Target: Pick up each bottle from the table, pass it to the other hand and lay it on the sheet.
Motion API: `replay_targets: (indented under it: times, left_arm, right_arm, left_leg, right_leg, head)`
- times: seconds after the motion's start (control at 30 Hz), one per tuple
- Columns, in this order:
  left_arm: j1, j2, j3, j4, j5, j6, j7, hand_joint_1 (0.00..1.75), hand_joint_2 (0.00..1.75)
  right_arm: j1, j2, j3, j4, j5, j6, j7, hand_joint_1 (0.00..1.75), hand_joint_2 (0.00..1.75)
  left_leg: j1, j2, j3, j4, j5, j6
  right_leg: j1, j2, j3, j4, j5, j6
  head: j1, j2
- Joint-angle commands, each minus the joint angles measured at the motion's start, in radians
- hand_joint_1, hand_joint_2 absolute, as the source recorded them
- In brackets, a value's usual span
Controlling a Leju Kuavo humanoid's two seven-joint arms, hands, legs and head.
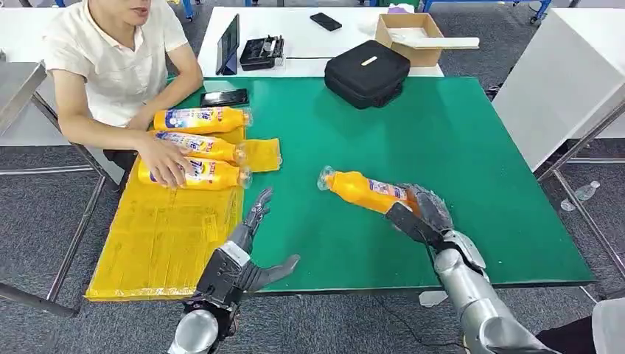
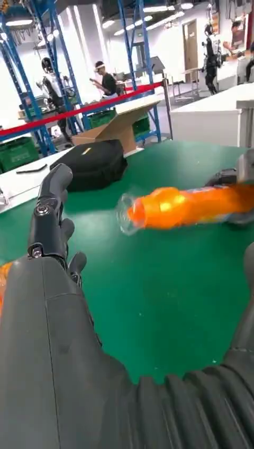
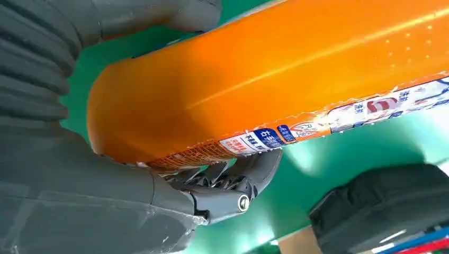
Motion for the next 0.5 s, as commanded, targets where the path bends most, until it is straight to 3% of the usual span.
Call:
replay_targets:
  times: [0.03,0.13,0.33,0.5]
  left_arm:
    - [0.053,-0.053,0.074,0.032,0.19,-0.014,0.079,0.0,1.75]
    - [0.055,-0.052,0.076,0.035,0.191,-0.013,0.079,0.0,1.75]
    - [0.053,-0.053,0.074,0.034,0.191,-0.014,0.079,0.0,1.75]
    - [0.061,-0.053,0.095,0.066,0.329,0.004,0.098,0.0,1.75]
  right_arm:
    - [0.222,0.046,0.022,-0.464,-0.161,0.071,0.037,1.75,1.75]
    - [0.218,0.049,0.025,-0.474,-0.165,0.078,0.046,1.75,1.75]
    - [0.222,0.043,0.024,-0.471,-0.164,0.076,0.043,1.75,1.75]
    - [0.223,0.1,0.054,-0.575,-0.212,0.085,0.012,1.75,1.75]
  left_leg:
    - [0.001,0.0,-0.001,-0.002,0.0,0.0]
    - [0.0,0.005,-0.002,0.0,-0.002,0.0]
    - [0.0,0.001,-0.009,0.0,0.0,0.001]
    - [-0.001,0.002,-0.012,0.0,0.0,0.0]
  right_leg:
    - [0.001,-0.001,0.008,-0.002,0.0,-0.004]
    - [0.001,0.003,0.006,0.001,0.0,-0.004]
    - [0.0,-0.001,0.001,0.001,0.0,-0.003]
    - [-0.001,0.002,-0.001,0.001,0.0,-0.003]
  head:
    - [-0.001,0.0]
    - [0.0,0.0]
    - [0.0,0.0]
    - [0.0,0.0]
